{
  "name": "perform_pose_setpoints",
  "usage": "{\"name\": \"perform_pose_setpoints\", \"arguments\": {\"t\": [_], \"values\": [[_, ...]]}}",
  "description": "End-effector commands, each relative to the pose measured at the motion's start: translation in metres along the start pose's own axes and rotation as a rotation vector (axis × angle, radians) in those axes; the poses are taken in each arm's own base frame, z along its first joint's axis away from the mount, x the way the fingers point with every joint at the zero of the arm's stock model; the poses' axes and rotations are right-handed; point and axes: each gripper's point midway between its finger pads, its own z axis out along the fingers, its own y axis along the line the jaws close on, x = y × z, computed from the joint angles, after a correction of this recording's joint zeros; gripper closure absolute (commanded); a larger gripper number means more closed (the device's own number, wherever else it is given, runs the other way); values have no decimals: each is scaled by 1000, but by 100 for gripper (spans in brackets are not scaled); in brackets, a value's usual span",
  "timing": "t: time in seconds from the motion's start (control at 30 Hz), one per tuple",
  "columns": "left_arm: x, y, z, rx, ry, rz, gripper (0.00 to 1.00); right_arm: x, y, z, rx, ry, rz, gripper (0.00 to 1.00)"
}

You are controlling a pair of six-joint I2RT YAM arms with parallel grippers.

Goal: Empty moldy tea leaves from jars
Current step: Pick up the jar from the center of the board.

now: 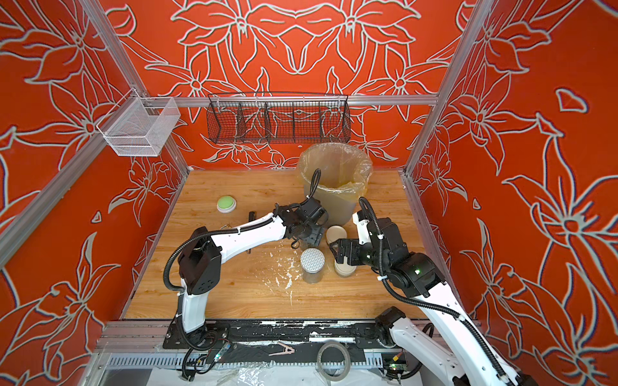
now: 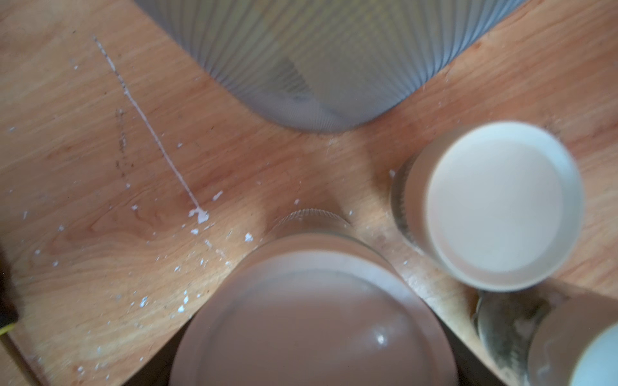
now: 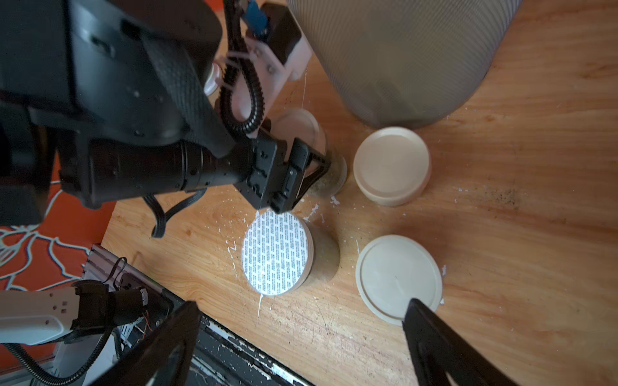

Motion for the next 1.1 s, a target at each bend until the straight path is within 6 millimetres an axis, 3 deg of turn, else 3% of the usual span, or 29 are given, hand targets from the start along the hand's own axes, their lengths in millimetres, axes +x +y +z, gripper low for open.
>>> {"name": "perform_pose_setpoints", "arguments": {"t": [0.0,0.17,0.37,0.53,0.7,0.83,1.07], "values": [[-15,9,-46,15,-81,-22,35,-18,9,0,-43,-102,-55,2],[-19,28,-87,41,-145,-76,38,-35,21,-1,-96,-194,-123,3],[-22,52,-154,180,-255,-164,41,-55,38,-4,-151,-286,-259,2],[-26,54,-219,412,-373,-197,42,-74,66,-13,-268,-450,-467,2],[-28,44,-267,545,-464,-155,42,-73,104,-21,-456,-574,-701,2],[-30,35,-291,644,-493,-136,42,-73,120,-18,-541,-627,-804,2],[-32,22,-303,744,-508,-114,44,-62,146,-8,-728,-575,-881,2]]}}
